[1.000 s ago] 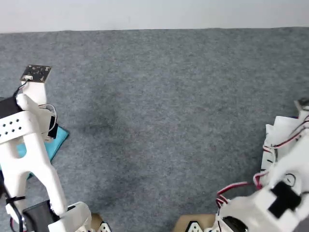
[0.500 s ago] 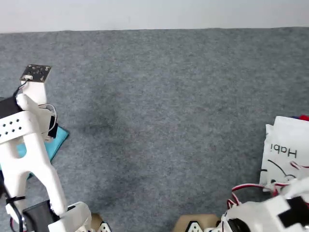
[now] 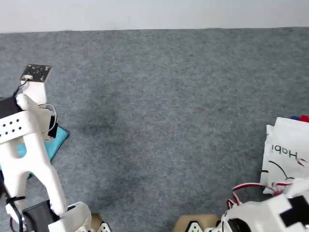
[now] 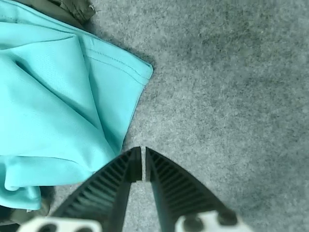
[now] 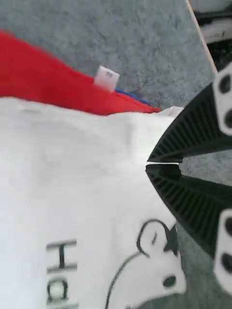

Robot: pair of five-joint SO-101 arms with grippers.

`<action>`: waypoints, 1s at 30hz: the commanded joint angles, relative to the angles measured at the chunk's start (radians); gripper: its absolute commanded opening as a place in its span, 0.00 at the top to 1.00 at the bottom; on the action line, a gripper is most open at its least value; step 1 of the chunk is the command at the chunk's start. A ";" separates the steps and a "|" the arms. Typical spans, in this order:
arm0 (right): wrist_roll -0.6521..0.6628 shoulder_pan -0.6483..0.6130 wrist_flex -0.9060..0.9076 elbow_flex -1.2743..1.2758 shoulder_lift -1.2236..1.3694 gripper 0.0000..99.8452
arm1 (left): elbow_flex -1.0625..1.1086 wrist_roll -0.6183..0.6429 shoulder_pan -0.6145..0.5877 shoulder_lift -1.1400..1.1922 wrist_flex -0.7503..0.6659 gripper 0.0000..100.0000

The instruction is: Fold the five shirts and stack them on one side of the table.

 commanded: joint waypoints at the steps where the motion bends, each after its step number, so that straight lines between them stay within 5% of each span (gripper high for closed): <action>1: -0.040 -0.111 0.056 -0.052 -0.127 0.99 | -0.004 -0.005 0.006 -0.037 -0.015 0.98; 8: -0.232 -0.381 -0.087 -0.003 -0.050 0.99 | -0.004 -0.002 0.006 -0.037 -0.012 0.98; 17: -0.348 -0.519 -0.321 -0.002 0.306 0.99 | -0.004 0.000 0.006 -0.037 0.006 0.98; 30: -0.437 -0.599 0.051 -0.256 0.110 0.99 | -0.005 -0.002 0.006 -0.037 -0.023 0.98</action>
